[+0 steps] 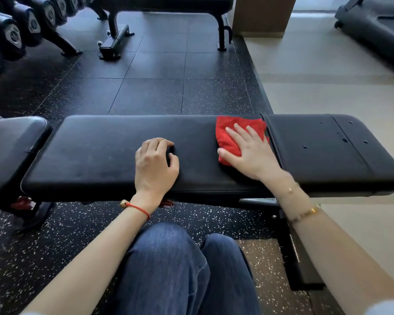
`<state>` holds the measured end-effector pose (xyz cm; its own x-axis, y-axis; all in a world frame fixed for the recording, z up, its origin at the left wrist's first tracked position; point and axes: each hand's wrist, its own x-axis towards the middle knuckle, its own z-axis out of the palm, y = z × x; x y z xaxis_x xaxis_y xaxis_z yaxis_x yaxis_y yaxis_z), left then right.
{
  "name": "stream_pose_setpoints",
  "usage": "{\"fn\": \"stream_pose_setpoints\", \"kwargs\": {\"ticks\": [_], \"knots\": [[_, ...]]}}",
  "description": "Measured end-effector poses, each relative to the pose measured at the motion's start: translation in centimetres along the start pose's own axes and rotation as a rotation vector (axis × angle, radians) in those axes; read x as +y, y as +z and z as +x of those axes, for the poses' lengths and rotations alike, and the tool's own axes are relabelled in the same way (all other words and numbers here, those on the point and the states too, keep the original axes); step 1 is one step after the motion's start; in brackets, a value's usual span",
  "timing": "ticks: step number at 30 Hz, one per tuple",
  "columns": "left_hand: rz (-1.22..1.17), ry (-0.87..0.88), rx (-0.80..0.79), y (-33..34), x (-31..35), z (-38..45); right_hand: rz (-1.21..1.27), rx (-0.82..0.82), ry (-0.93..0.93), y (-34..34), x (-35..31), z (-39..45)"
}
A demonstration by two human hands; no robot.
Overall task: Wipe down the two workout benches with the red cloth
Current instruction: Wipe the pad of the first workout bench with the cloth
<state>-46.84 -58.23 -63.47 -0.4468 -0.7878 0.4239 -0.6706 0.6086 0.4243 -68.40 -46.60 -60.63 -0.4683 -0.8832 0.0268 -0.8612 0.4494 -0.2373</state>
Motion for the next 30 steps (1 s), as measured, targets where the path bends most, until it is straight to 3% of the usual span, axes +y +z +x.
{"fn": "stream_pose_setpoints", "kwargs": {"ticks": [5,12,17,21,27,30], "knots": [[-0.021,-0.006,0.004,-0.2,-0.1,0.0,-0.063,-0.049,0.072,-0.3,-1.0,4.0],[-0.011,0.001,0.039,0.3,-0.4,-0.1,-0.056,0.026,-0.120,0.4,-0.2,-4.6],[0.005,0.003,0.030,0.3,-0.2,-0.1,-0.021,0.042,0.056,-0.2,1.5,0.2],[-0.004,-0.006,0.028,0.2,-0.2,-0.1,-0.007,0.017,0.092,-0.5,0.9,2.8],[-0.018,-0.003,0.033,0.3,-0.3,-0.2,0.004,0.009,-0.156,-0.3,-0.6,-5.3],[-0.008,0.000,0.025,0.2,-0.1,-0.2,0.006,0.007,-0.172,-0.2,0.7,-7.2]]}}
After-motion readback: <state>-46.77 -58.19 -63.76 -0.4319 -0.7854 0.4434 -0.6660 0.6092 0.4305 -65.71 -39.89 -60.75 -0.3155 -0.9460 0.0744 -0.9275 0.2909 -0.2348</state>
